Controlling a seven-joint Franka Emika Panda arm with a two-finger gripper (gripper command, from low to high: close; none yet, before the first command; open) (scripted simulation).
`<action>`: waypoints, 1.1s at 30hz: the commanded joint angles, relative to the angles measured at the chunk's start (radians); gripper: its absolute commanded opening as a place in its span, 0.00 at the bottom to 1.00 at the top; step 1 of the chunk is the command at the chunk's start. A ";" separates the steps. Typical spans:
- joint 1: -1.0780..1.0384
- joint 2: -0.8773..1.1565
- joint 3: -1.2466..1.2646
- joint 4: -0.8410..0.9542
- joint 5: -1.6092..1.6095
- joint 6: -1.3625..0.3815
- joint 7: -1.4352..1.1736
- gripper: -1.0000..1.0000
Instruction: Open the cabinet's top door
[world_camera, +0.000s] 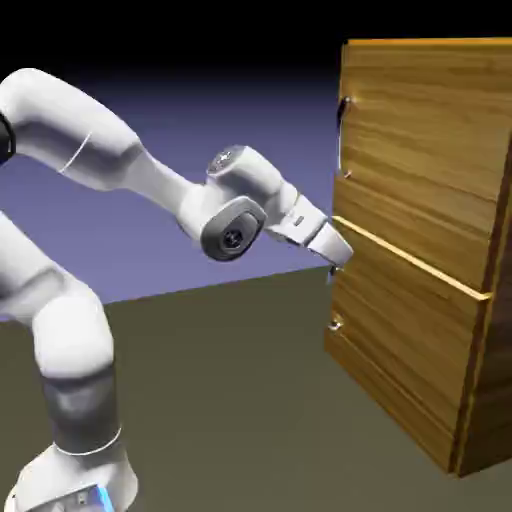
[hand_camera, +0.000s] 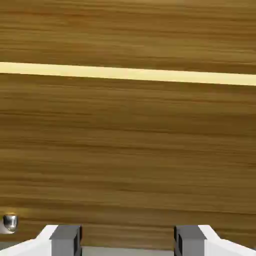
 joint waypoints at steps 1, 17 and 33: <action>-0.015 -0.005 0.017 0.011 0.044 0.001 -0.031 0.50; -0.253 -0.086 0.291 0.189 0.740 0.023 -0.525 0.50; -0.491 -0.166 0.565 0.367 1.435 0.045 -1.019 0.50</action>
